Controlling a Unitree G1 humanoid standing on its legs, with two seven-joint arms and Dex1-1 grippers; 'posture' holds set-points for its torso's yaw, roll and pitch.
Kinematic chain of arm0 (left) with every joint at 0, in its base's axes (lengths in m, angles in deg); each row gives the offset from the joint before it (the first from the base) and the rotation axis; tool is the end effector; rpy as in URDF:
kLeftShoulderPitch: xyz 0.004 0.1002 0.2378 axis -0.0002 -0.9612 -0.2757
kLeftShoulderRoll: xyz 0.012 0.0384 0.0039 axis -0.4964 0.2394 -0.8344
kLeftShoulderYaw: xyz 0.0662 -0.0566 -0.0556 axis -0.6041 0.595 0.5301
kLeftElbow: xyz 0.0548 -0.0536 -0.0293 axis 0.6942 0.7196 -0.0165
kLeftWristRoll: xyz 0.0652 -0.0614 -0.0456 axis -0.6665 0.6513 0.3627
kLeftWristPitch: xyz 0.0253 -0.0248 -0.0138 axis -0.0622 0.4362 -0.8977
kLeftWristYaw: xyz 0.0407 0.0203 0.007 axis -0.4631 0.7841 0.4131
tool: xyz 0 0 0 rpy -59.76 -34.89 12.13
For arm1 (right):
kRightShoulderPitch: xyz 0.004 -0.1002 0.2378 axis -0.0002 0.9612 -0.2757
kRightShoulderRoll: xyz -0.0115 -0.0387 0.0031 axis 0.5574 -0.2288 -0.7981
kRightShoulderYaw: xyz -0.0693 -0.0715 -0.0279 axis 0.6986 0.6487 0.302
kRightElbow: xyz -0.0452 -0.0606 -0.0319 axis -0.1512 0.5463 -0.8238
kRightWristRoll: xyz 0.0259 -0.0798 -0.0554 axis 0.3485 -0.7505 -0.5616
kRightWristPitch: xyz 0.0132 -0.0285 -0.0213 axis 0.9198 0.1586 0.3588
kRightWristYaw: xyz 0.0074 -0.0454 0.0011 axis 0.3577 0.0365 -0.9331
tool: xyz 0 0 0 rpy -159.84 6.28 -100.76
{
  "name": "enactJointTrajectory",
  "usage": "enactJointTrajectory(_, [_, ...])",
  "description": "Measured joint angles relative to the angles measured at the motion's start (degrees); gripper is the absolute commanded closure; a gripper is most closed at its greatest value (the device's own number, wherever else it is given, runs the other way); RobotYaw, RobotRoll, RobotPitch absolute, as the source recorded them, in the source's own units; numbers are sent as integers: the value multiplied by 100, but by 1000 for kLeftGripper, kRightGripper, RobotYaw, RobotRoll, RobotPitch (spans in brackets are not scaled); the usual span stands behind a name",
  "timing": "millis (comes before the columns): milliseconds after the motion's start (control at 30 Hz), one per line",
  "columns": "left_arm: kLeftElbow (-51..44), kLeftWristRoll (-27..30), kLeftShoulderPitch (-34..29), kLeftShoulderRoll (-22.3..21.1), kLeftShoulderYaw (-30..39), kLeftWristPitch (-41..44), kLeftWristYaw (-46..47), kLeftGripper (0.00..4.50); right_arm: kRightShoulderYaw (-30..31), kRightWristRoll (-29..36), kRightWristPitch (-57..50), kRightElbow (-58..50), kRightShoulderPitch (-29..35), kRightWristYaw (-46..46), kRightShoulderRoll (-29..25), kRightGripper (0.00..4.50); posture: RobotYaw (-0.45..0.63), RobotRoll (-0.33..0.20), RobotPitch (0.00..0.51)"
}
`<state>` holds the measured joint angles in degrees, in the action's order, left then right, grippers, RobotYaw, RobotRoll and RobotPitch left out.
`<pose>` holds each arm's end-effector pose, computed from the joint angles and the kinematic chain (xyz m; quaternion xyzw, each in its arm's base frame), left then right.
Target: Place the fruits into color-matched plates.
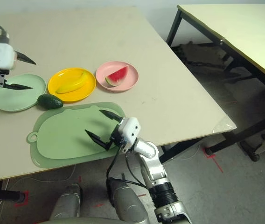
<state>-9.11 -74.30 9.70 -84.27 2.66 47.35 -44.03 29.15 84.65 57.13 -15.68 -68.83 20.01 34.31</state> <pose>0.3041 0.3471 0.2912 0.4332 0.0223 -0.3559 0.8278 0.2437 -0.1818 0.0819 -0.0609 -0.1796 0.3771 0.9066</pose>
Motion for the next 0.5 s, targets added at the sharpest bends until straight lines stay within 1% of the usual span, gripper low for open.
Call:
enactJointTrajectory(100, [-327, 608, -798, 1, 801, 760, 387, 9, -477, 34, -29, 266, -437, -296, -212, 0, -155, 0, 211])
enactJointTrajectory(167, [-802, 1098, -1474, 130, 1369, 1308, 765, 9, -614, 29, -86, 525, -725, -434, -234, 0, -137, 0, 214])
enactJointTrajectory(200, [-999, 1246, -1720, 179, 1537, 1506, 908, 9, -633, 25, -111, 609, -828, -488, -224, 0, -120, 0, 217])
enactJointTrajectory(300, [-2302, 1779, -2935, 439, 2266, 2243, 1711, 9, -672, 5, -248, 1076, -1319, -671, -197, 0, -78, 0, 224])
enactJointTrajectory(367, [-3331, 2100, -3842, 743, 2688, 2756, 2312, 9, -779, 3, -370, 1396, -1632, -836, -184, 0, -64, 0, 226])
enactJointTrajectory(400, [-3752, 2205, -4200, 873, 2855, 2982, 2562, 9, -802, 0, -402, 1498, -1724, -889, -179, 0, -26, 0, 229])
enactJointTrajectory(500, [-5139, 2489, -5349, 1239, 3373, 3589, 3305, 9, -856, -34, -495, 1774, -1913, -1084, -140, 0, 23, 0, 227])
